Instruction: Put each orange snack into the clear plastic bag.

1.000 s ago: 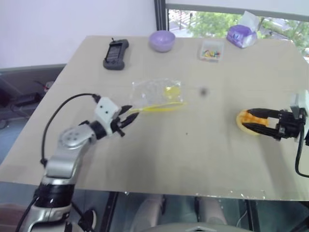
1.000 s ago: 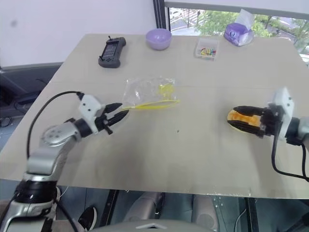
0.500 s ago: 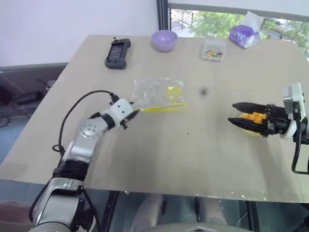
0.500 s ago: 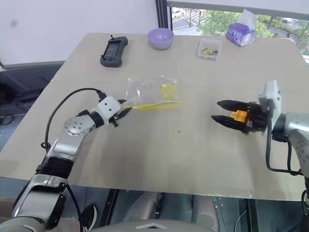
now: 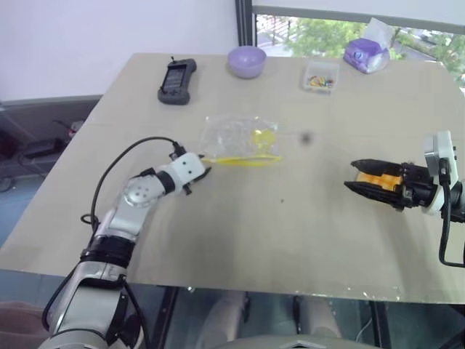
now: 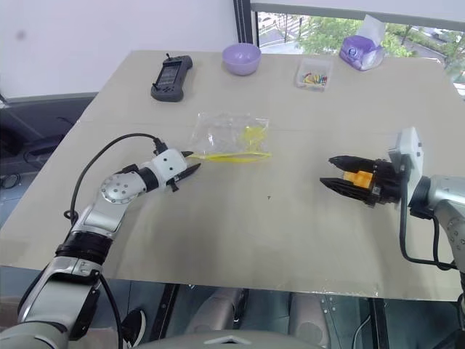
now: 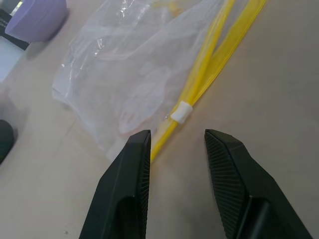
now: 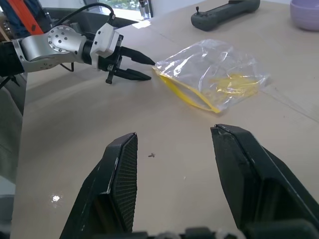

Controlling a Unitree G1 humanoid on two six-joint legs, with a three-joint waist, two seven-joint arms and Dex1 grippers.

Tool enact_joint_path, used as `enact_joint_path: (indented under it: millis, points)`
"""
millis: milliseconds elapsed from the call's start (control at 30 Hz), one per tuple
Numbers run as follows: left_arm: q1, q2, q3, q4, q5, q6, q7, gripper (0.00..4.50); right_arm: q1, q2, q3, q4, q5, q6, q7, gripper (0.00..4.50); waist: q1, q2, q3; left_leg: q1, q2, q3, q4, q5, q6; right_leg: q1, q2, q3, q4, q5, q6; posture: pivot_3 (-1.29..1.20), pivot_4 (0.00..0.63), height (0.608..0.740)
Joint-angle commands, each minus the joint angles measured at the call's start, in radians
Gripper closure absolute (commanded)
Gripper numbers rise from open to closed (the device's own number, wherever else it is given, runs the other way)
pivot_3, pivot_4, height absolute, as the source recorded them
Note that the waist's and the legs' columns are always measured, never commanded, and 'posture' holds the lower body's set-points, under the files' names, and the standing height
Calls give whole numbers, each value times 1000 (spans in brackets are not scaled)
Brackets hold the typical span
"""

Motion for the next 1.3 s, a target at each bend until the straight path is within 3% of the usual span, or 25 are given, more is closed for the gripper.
enact_joint_path:
  millis: [33, 567, 733, 967, 1167, 1300]
  points:
    - [-82, -6, -18, 115, 95, -21, 112, 2661, -14, -11, -31, -21, 4, -22, -4, 1960, 1, 0, 0, 0, 0, 0, 0, 0, 0, 0, 0, 0, 0, 0, 0, 0, 150, 740]
    - [-171, 18, -53, 319, 163, -61, 175, 2661, -2, -17, -47, -35, 11, -14, -21, 1960, -23, -2, -2, 3, 0, 1, 1, 0, 0, 0, 1, 1, 5, 0, 1, 0, 150, 740]
    - [-97, 67, -21, 184, 27, -34, -73, 2661, 8, -25, -65, -46, 21, -7, -26, 1960, -25, -2, -2, 3, 0, 1, 1, 0, 0, 0, 1, 2, 5, 0, 1, 0, 150, 740]
    - [-73, 107, 56, 83, -133, 38, -252, 2661, -1, -20, -50, -48, 19, -5, -37, 1960, -20, -2, -2, 2, 0, 0, 1, 0, 0, 0, 0, 3, 4, 0, 1, 0, 150, 740]
    - [-202, 146, 140, 247, -138, 54, -152, 2661, 5, -25, -57, -49, 21, -4, -38, 1960, -22, -4, -1, 1, 0, 0, 1, 0, 0, 0, 1, 2, 4, 0, 1, 0, 150, 740]
    - [-339, 66, 248, 412, -237, 205, -65, 2661, 15, -18, -56, -56, 21, -5, -46, 1960, -21, -4, -1, 1, 0, 0, 2, 0, 0, 0, 1, 0, 4, 0, 1, 0, 150, 740]
